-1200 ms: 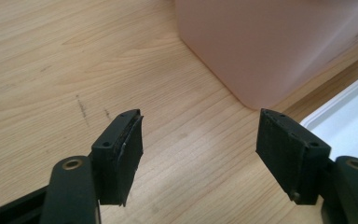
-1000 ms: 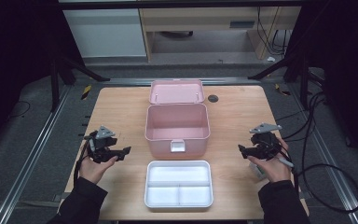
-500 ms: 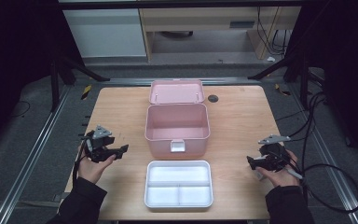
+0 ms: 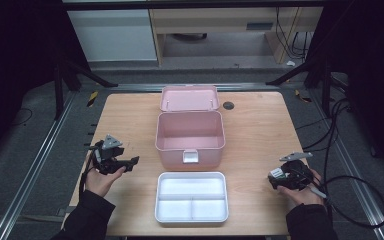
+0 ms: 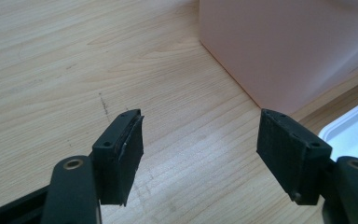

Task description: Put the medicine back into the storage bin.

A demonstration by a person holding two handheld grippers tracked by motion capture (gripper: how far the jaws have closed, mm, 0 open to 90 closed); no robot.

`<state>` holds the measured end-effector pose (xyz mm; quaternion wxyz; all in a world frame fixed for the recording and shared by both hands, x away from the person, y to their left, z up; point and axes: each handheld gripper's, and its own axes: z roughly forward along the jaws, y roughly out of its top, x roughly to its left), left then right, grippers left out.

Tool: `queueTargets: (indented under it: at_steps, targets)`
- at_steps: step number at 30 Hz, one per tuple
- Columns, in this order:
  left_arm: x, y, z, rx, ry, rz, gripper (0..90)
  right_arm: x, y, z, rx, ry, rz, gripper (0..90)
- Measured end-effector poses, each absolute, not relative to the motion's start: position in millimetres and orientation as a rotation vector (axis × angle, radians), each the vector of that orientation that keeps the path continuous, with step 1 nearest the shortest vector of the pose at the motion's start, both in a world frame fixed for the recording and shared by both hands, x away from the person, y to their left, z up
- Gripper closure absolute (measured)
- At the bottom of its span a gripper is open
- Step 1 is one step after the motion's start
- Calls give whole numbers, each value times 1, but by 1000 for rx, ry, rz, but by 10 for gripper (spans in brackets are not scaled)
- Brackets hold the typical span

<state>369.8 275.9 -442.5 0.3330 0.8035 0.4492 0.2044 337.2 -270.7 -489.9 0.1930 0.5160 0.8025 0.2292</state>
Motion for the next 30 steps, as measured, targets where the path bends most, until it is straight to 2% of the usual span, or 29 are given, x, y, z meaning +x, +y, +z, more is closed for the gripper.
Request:
queueTargets:
  at_steps: [11,20,30]
  targets:
    - [372,275,-445,2118,1173,521,311,339,-274,-497,1495,2302,612,283]
    - [373,277,-447,2127,1180,512,317,342,-273,-499,1519,2349,568,439]
    - [374,276,-448,2140,1181,514,319,345,-271,-490,1539,2354,566,452]
